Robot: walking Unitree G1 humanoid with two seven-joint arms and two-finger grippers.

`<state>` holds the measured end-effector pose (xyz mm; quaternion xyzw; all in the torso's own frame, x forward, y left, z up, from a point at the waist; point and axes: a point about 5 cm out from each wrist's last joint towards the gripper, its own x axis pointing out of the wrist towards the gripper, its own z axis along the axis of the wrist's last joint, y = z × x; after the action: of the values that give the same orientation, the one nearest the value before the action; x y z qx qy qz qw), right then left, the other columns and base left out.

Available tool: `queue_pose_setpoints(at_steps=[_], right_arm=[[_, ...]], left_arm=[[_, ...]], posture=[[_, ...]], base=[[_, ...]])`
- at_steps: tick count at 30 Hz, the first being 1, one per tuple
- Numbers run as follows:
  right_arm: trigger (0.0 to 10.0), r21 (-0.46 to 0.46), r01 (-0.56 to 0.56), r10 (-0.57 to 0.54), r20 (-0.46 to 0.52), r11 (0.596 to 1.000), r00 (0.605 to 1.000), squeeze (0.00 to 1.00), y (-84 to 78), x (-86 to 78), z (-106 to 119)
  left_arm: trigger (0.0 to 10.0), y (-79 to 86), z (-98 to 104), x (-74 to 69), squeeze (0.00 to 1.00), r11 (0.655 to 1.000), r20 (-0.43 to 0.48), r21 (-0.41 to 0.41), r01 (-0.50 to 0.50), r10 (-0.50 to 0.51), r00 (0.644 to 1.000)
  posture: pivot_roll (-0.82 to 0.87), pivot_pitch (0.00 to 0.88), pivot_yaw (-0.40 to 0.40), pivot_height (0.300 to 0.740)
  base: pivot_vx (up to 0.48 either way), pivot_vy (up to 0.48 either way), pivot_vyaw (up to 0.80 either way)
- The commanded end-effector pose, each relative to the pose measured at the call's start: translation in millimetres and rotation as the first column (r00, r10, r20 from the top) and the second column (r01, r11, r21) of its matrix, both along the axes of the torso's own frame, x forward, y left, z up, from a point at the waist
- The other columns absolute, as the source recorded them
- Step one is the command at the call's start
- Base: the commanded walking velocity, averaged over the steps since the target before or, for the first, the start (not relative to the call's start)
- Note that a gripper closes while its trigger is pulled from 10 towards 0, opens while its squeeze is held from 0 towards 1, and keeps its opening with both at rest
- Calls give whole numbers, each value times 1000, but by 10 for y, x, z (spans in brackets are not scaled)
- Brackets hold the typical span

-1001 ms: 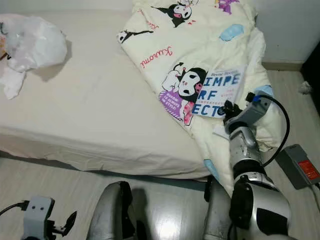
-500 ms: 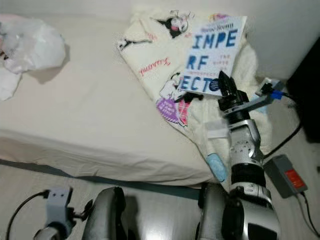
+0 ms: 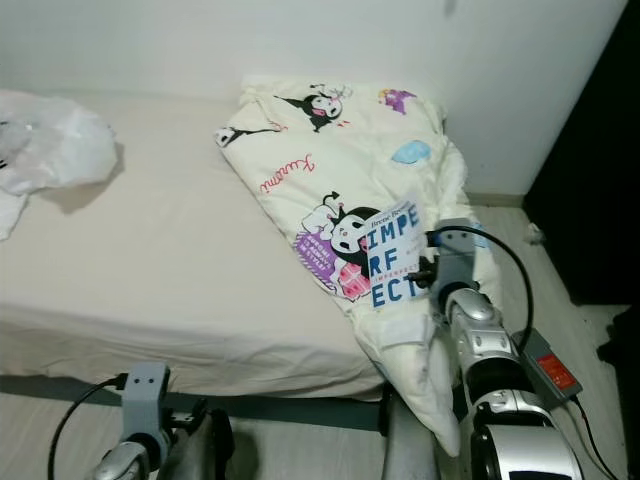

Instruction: Clean up the room

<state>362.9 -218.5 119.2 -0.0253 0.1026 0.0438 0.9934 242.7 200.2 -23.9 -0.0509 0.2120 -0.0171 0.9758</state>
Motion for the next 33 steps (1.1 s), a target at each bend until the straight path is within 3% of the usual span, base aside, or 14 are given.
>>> queue_pose_setpoints(at_steps=[1,3,5,6,8,11,15,17,20,25,26,28,31,33], right_arm=[[0,35,-42,41,16,999,999,0,83,-4,29],[0,35,-42,41,16,999,999,0,83,-4,29],[0,129,-209,191,144,969,971,0,231,-22,158],[0,129,-209,191,144,969,971,0,231,-22,158],[0,156,-341,301,235,927,924,0,317,-61,232],[0,153,-375,332,248,914,910,0,332,-79,235],[0,193,-446,385,283,874,878,0,300,-199,245],[0,193,-446,385,283,874,878,0,300,-199,245],[0,251,-476,391,321,843,863,0,264,-259,272],[0,288,-497,391,356,818,849,0,251,-290,306],[0,342,-559,411,418,755,810,0,249,-361,368],[0,381,-695,498,498,610,710,0,301,-551,428],[0,380,-751,563,501,539,658,0,338,-677,401],[0,380,-751,563,501,539,658,0,338,-677,401]], left_arm=[[10000,-19,10,14,0,998,12,-63,-4,4,1000],[10000,-19,10,14,0,998,12,-63,-4,4,1000],[10000,-99,487,430,0,912,229,-405,73,24,973],[10000,-99,487,430,0,912,229,-405,73,24,973],[10000,-105,1033,678,0,760,461,-587,277,33,887],[10000,-59,1271,737,0,695,547,-617,370,41,836],[10000,-52,1872,682,0,446,764,-561,697,-44,644],[10000,-52,1872,682,0,446,764,-561,697,-44,644],[10000,-279,1755,620,0,361,745,-566,741,-162,648],[10000,-429,1611,564,0,317,713,-592,741,-223,665],[10000,-666,1390,470,0,241,655,-656,715,-289,698],[10000,-1107,1149,266,0,137,594,-708,692,-414,690],[10000,-1299,1123,208,0,113,574,-724,681,-450,684],[10000,-1299,1123,208,0,113,574,-724,681,-450,684]], posture=[[-29,68,3,495],[-29,68,3,495],[-30,80,2,495],[-30,80,2,495],[-26,81,3,495],[-28,84,6,495],[-20,92,18,495],[-20,92,18,495],[-22,100,27,495],[-31,106,32,495],[-39,117,40,495],[-48,127,45,495],[-48,131,50,495],[-48,131,50,495]], base=[[0,0,0],[0,0,0],[0,0,0],[0,0,0],[0,0,0],[0,0,0],[0,0,0],[0,0,0],[0,0,0],[0,0,0],[0,0,0],[0,0,0],[0,0,0],[0,0,0]])
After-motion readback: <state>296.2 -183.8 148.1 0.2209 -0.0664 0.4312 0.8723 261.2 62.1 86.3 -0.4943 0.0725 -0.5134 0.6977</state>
